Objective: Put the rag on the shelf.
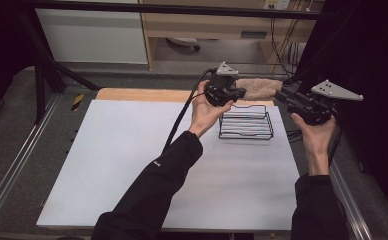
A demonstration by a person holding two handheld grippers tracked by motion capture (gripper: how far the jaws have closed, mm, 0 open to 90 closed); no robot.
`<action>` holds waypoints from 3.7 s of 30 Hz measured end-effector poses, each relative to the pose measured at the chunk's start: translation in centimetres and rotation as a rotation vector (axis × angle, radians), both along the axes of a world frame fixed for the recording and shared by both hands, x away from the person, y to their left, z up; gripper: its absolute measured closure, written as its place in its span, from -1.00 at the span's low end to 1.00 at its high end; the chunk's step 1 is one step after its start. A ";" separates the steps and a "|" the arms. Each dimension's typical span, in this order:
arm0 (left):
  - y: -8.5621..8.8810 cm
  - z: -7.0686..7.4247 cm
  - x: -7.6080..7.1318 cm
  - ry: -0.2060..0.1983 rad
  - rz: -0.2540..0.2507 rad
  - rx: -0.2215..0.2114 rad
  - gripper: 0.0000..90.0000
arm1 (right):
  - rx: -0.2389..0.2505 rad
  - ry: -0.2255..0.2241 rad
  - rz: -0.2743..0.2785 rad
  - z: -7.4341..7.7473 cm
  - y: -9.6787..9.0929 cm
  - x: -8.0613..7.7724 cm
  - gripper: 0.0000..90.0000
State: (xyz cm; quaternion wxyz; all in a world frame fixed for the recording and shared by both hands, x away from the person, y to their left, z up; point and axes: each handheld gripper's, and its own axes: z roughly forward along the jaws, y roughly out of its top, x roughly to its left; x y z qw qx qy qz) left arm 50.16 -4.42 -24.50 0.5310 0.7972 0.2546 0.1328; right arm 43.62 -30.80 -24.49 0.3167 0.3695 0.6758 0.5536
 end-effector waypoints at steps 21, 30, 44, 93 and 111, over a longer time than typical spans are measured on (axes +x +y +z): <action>-0.3 -1.7 0.6 -0.030 0.011 0.033 0.99 | -0.023 0.117 -0.063 -3.6 0.8 2.4 1.00; 0.3 -1.1 0.0 -0.040 0.008 0.026 0.92 | -0.021 0.093 -0.042 -3.0 1.0 1.8 0.88; 3.2 0.1 -2.1 -0.039 0.010 0.013 0.50 | -0.005 0.103 -0.012 -1.1 1.4 0.3 0.34; 29.9 -15.6 -13.0 0.109 0.307 0.117 -0.89 | -0.029 0.379 0.138 -13.0 6.0 -4.8 -1.00; 32.6 -19.5 -14.7 0.156 0.306 0.132 -0.87 | -0.028 0.475 0.196 -19.7 3.5 -7.9 -0.99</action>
